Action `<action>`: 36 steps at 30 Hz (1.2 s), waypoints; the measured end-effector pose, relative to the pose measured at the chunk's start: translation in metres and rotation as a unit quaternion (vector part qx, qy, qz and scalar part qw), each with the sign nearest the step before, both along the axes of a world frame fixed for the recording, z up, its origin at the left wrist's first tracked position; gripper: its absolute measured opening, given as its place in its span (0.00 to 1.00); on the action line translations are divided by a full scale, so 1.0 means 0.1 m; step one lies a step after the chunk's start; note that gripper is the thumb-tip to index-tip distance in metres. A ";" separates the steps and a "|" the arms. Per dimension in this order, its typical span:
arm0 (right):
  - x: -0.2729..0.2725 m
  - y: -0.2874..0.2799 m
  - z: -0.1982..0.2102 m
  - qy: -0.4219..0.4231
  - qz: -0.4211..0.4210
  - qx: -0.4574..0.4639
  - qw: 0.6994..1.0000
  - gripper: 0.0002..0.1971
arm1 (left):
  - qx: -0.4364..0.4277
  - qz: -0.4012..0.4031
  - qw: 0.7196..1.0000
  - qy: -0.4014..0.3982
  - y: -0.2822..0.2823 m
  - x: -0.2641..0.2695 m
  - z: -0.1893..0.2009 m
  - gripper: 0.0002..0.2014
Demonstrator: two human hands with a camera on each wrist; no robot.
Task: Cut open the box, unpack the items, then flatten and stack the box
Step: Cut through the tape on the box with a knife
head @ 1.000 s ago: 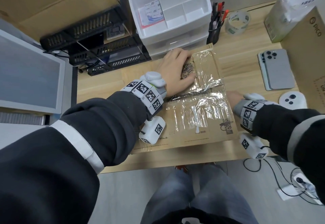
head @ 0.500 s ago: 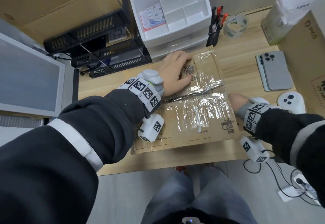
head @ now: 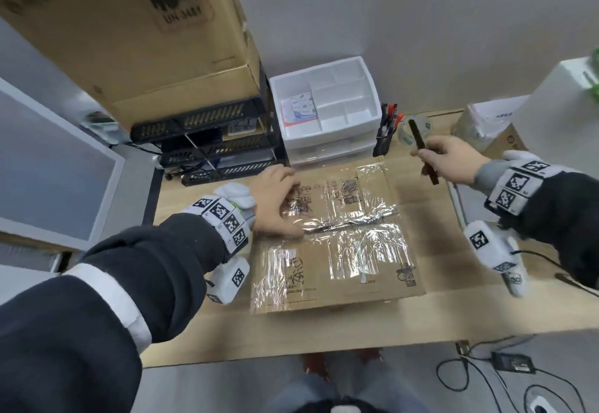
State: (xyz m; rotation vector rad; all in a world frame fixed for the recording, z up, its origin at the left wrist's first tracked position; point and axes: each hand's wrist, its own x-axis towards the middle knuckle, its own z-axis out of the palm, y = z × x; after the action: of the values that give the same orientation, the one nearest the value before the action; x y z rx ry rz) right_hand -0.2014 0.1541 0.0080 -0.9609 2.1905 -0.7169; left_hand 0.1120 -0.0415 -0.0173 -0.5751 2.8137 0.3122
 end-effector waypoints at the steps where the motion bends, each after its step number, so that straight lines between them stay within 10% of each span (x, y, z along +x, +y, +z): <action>1: 0.07 -0.07 0.11 -0.014 0.022 -0.016 1.000 0.16 | -0.002 -0.003 1.000 -0.005 -0.02 0.09 0.02 0.60; 16: 1.48 -0.61 -0.07 -0.123 0.358 0.162 0.911 0.12 | 0.033 0.024 0.999 -0.015 -0.11 0.61 -0.05 0.71; 36: 1.55 -0.65 -0.28 -0.118 0.403 0.115 0.900 0.12 | 0.044 0.031 0.997 -0.053 -0.08 0.62 -0.06 0.72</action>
State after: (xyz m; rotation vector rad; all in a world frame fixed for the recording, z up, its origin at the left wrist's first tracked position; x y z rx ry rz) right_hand -0.0465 0.0890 -0.0196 -1.4174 1.4188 -0.1539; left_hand 0.1738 -0.0493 -0.0229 -0.6406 2.6703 0.4022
